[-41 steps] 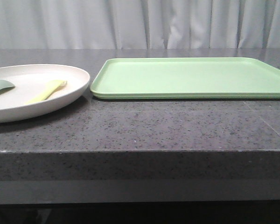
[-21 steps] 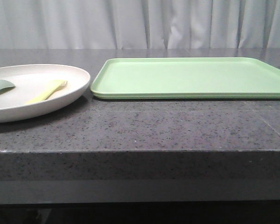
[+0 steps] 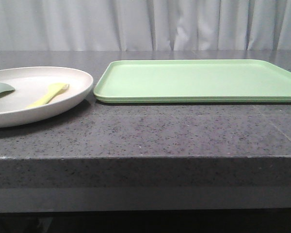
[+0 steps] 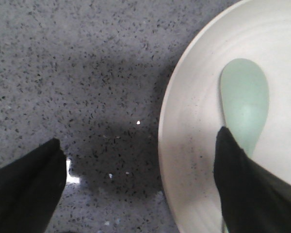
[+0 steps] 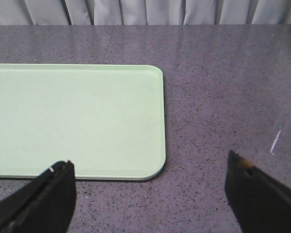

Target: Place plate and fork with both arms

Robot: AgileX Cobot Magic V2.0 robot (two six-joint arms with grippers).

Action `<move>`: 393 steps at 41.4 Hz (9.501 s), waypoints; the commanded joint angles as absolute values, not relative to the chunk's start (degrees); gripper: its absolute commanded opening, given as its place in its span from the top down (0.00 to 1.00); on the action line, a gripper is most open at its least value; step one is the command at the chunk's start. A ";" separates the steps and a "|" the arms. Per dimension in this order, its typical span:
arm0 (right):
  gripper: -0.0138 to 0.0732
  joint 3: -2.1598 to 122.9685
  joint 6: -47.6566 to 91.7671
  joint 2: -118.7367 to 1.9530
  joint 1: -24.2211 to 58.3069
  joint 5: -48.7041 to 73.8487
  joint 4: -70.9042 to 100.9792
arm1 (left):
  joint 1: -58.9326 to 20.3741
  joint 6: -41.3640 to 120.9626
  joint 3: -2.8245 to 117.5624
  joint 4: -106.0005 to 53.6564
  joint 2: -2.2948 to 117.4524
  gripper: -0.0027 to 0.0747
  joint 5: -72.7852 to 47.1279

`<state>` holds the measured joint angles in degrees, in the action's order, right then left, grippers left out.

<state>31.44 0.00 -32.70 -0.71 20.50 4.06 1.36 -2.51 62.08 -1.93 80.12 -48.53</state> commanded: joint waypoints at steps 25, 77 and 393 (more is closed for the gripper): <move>0.10 33.44 0.31 -33.08 -0.83 16.14 4.24 | -0.80 -2.84 64.02 -2.60 86.04 0.22 -45.68; 0.10 33.44 0.31 -33.08 -0.83 16.45 4.24 | 11.89 17.78 64.15 -39.47 80.30 0.99 -46.43; 0.84 103.78 -14.17 -106.01 13.02 58.55 8.96 | -13.50 0.69 28.03 -2.57 24.53 0.99 -11.06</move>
